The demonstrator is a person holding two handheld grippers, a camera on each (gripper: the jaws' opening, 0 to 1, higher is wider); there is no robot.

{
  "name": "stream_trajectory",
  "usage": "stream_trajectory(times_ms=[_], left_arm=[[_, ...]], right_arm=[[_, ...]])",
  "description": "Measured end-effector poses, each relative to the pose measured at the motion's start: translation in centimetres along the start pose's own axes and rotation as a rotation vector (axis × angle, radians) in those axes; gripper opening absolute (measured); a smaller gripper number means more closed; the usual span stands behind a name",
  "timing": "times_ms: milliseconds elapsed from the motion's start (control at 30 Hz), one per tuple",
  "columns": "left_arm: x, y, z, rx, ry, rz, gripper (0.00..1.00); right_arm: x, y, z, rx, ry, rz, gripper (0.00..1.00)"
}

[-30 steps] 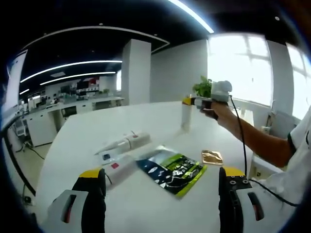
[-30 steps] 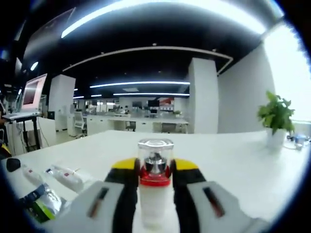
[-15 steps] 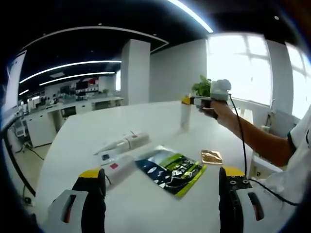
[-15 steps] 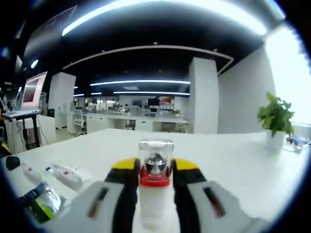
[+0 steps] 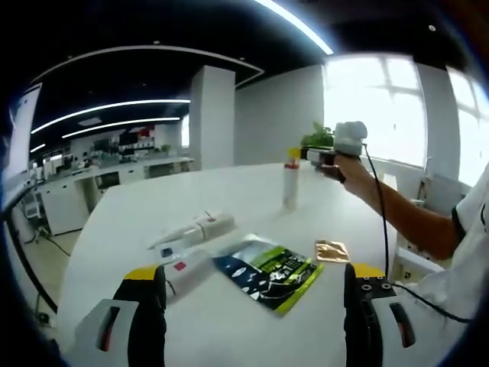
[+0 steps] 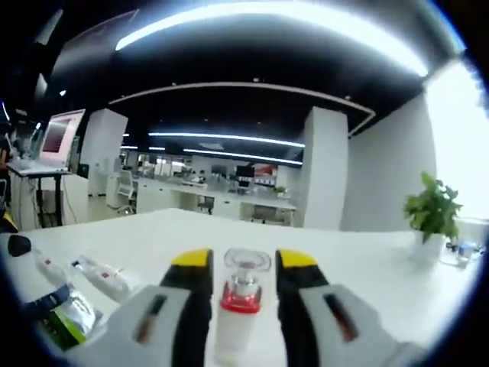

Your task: Arrange the skincare products in the storage area until every visible bottle or jar stands upright without overlapping.

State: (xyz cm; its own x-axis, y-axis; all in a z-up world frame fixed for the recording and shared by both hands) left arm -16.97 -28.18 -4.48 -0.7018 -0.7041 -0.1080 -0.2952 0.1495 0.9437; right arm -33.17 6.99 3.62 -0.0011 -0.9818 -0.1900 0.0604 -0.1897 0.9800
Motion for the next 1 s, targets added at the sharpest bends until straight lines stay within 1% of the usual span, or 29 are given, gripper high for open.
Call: stream_trajectory(times_ms=[200, 333, 400, 433, 467, 500, 533, 600, 700, 767, 1000], left_arm=[[0.2, 0.0, 0.0, -0.012, 0.008, -0.006, 0.99], [0.1, 0.1, 0.1, -0.014, 0.004, -0.002, 0.99], [0.0, 0.3, 0.1, -0.016, 0.008, 0.004, 0.99], [-0.1, 0.4, 0.0, -0.018, 0.010, 0.008, 0.99], [-0.1, 0.6, -0.1, -0.023, 0.010, 0.013, 0.99], [-0.2, 0.7, -0.2, -0.028, 0.009, 0.016, 0.99], [-0.3, 0.8, -0.3, -0.032, 0.007, 0.017, 0.99], [-0.2, 0.9, -0.4, -0.037, 0.007, 0.021, 0.99], [-0.2, 0.9, -0.5, -0.035, 0.012, 0.022, 0.99], [-0.3, 1.0, -0.8, -0.035, 0.008, 0.025, 0.99], [-0.1, 1.2, -1.4, -0.046, 0.020, 0.028, 0.99]], right_arm=[[0.4, 0.7, 0.1, -0.008, 0.023, -0.030, 0.32], [0.9, 1.9, -0.2, -0.042, 0.047, -0.067, 0.32], [1.0, 2.8, -0.1, -0.056, 0.077, -0.092, 0.32], [1.3, 3.5, -0.2, -0.075, 0.092, -0.116, 0.32], [1.7, 3.7, -0.4, -0.088, 0.110, -0.143, 0.32], [2.0, 3.8, -0.5, -0.088, 0.124, -0.156, 0.32], [3.0, 4.2, -0.8, -0.092, 0.151, -0.181, 0.32], [3.9, 4.6, -0.9, -0.102, 0.190, -0.198, 0.32], [4.8, 5.1, -0.5, -0.087, 0.245, -0.225, 0.32], [5.7, 5.1, -0.5, -0.061, 0.295, -0.232, 0.31], [7.3, 5.2, -0.3, -0.046, 0.356, -0.253, 0.31]])
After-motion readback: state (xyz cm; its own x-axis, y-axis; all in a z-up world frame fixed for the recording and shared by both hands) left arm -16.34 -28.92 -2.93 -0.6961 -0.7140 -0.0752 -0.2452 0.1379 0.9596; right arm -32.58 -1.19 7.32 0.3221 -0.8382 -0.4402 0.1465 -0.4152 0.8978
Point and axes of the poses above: the point that each gripper's makers call its tool centre point, and the gripper's own axes: z roughly forward along the fingers, x roughly to its left, y roughly out of its top, the point moved 5 cm from there along -z, roughly backward along the fingers, and after that the axes turned 5 degrees about -y, right-handed, at the moved point
